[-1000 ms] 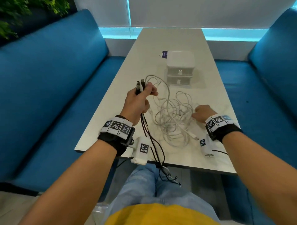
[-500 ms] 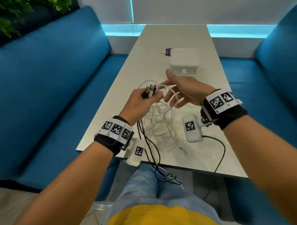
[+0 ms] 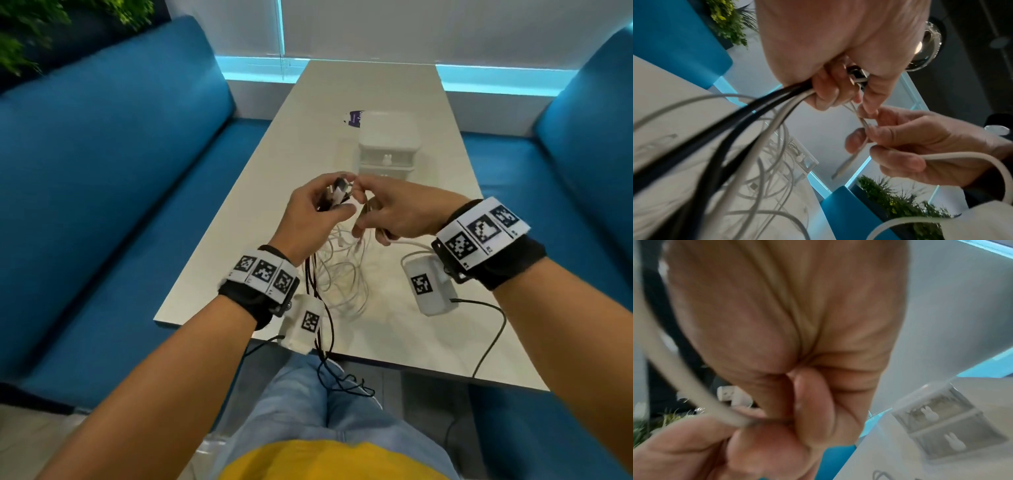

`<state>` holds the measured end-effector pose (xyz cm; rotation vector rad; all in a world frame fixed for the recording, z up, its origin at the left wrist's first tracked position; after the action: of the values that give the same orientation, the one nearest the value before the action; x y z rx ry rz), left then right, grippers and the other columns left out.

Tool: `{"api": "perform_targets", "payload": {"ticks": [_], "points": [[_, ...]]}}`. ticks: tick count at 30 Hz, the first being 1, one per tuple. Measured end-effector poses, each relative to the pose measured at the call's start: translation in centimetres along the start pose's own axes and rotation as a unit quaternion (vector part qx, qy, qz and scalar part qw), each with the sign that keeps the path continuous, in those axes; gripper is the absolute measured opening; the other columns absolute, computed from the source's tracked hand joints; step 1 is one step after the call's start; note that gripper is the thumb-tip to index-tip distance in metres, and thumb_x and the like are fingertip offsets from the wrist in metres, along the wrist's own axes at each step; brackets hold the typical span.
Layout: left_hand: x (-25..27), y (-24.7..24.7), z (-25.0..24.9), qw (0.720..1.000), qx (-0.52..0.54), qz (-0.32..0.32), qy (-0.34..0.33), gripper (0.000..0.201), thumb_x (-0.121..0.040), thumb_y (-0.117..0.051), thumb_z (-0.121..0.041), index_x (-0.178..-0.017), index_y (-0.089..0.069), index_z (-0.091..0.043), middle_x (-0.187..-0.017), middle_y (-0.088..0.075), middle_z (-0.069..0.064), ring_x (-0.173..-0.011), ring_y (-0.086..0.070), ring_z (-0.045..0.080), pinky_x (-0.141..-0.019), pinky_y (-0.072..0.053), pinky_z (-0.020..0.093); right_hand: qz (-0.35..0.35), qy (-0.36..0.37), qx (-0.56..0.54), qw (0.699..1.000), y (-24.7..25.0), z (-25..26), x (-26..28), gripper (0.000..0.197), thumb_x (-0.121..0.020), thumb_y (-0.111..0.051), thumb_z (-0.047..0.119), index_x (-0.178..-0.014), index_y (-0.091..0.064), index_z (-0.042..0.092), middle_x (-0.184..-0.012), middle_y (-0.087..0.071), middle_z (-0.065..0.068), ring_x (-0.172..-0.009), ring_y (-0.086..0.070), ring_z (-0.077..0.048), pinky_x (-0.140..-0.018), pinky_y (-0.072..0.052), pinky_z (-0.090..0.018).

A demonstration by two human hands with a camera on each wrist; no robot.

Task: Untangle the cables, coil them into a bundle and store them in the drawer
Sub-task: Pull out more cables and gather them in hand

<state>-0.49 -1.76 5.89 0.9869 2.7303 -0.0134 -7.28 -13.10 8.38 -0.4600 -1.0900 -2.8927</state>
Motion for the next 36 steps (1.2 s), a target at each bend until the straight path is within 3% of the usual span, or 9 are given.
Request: {"api": "perform_targets", "payload": {"ticks": [3, 6, 9, 14, 17, 20, 25, 32, 36], "points": [[-0.4, -1.0, 0.3, 1.0, -0.007, 0.03, -0.003, 0.032, -0.088, -0.066, -0.004, -0.118, -0.065, -0.014, -0.106, -0.07, 0.005, -0.097, -0.064, 0.011, -0.091, -0.05, 0.023, -0.008, 0.004, 0.052, 0.999, 0.3, -0.4, 0.3, 0.042, -0.089, -0.064, 0.011, -0.122, -0.038, 0.009, -0.093, -0.069, -0.019, -0.056, -0.059, -0.018, -0.06, -0.047, -0.037], [-0.8, -1.1, 1.3, 0.998, -0.066, 0.016, 0.008, 0.006, -0.088, -0.067, -0.027, -0.093, -0.068, -0.024, -0.078, -0.065, -0.011, -0.072, -0.058, 0.006, -0.074, -0.047, 0.025, -0.044, 0.021, 0.044, 0.998, 1.4, -0.8, 1.0, 0.028, -0.09, -0.064, 0.012, -0.091, -0.037, 0.017, -0.082, -0.068, -0.004, -0.054, -0.061, -0.019, -0.056, -0.044, -0.035], [-1.1, 0.0, 2.6, 0.989, -0.134, -0.023, 0.061, 0.029, -0.079, -0.069, -0.045, -0.066, -0.059, -0.021, -0.057, -0.048, -0.014, -0.058, -0.043, 0.01, -0.062, -0.037, 0.029, -0.141, 0.049, -0.018, 0.989, 3.5, -0.8, 1.7, 0.032, -0.093, -0.057, 0.008, -0.082, -0.029, 0.02, -0.084, -0.074, -0.004, -0.048, -0.058, -0.018, -0.047, -0.04, -0.029], [-1.0, 3.2, 5.0, 0.979, -0.144, -0.066, 0.125, 0.013, -0.076, -0.077, -0.023, -0.082, -0.073, -0.012, -0.08, -0.07, 0.002, -0.074, -0.064, 0.011, -0.079, -0.053, 0.028, -0.251, 0.065, -0.095, 0.961, 6.1, -1.2, 3.1, 0.01, -0.095, -0.054, 0.009, -0.103, -0.055, 0.015, -0.087, -0.074, -0.003, -0.057, -0.067, -0.019, -0.046, -0.04, -0.02], [-0.7, 3.4, 3.3, 0.987, -0.02, -0.102, 0.124, 0.026, -0.082, -0.07, -0.001, -0.107, -0.067, -0.007, -0.077, -0.061, -0.003, -0.042, -0.048, -0.004, -0.048, -0.041, 0.009, -0.235, 0.046, -0.076, 0.968, 5.1, -1.8, 2.8, 0.014, -0.097, -0.053, 0.011, -0.104, -0.064, 0.014, -0.089, -0.073, -0.002, -0.057, -0.067, -0.015, -0.047, -0.043, -0.022], [-0.8, 2.5, 0.6, 0.986, 0.087, -0.108, 0.09, 0.033, -0.08, -0.067, 0.005, -0.104, -0.066, -0.017, -0.061, -0.045, -0.008, -0.037, -0.031, 0.004, -0.038, -0.028, 0.017, -0.217, 0.028, -0.07, 0.973, 3.6, -2.3, 2.2, 0.015, -0.097, -0.053, 0.011, -0.103, -0.066, 0.014, -0.088, -0.073, -0.003, -0.055, -0.065, -0.013, -0.049, -0.044, -0.027], [-1.4, -0.2, -0.7, 0.994, -0.08, 0.01, 0.076, 0.015, -0.083, -0.074, -0.019, -0.098, -0.072, -0.017, -0.078, -0.063, -0.005, -0.065, -0.055, 0.005, -0.065, -0.044, 0.015, -0.204, 0.066, -0.147, 0.966, 2.7, -1.2, 2.2, 0.018, -0.098, -0.049, 0.009, -0.092, -0.064, 0.019, -0.082, -0.069, -0.006, -0.062, -0.065, -0.017, -0.056, -0.052, -0.029], [0.0, 2.8, 6.3, 0.961, -0.234, 0.035, 0.141, 0.045, -0.077, -0.064, -0.05, -0.083, -0.069, -0.006, -0.092, -0.071, 0.017, -0.087, -0.063, 0.024, -0.087, -0.049, 0.045, -0.443, 0.087, -0.291, 0.843, 8.8, -3.2, 5.2, 0.021, -0.101, -0.04, 0.012, -0.09, -0.054, 0.023, -0.077, -0.062, 0.003, -0.05, -0.064, -0.01, -0.043, -0.042, -0.02], [0.1, 4.1, 4.6, 0.97, -0.202, -0.022, 0.132, 0.014, -0.09, -0.064, -0.022, -0.078, -0.071, -0.024, -0.093, -0.068, 0.001, -0.094, -0.063, 0.021, -0.082, -0.046, 0.03, -0.42, -0.05, -0.008, 0.906, 8.1, -5.2, 4.5, 0.032, -0.093, -0.049, 0.014, -0.123, -0.056, 0.023, -0.125, -0.061, -0.006, -0.103, -0.062, -0.017, -0.086, -0.046, -0.027]]}}
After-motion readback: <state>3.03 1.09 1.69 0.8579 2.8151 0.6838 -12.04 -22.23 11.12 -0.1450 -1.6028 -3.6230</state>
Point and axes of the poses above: each hand's wrist, its own x-axis away from the middle knuckle, its own y-axis out of the back of the hand, z = x × y, the point moved 5 cm from there along -x, towards the middle knuckle
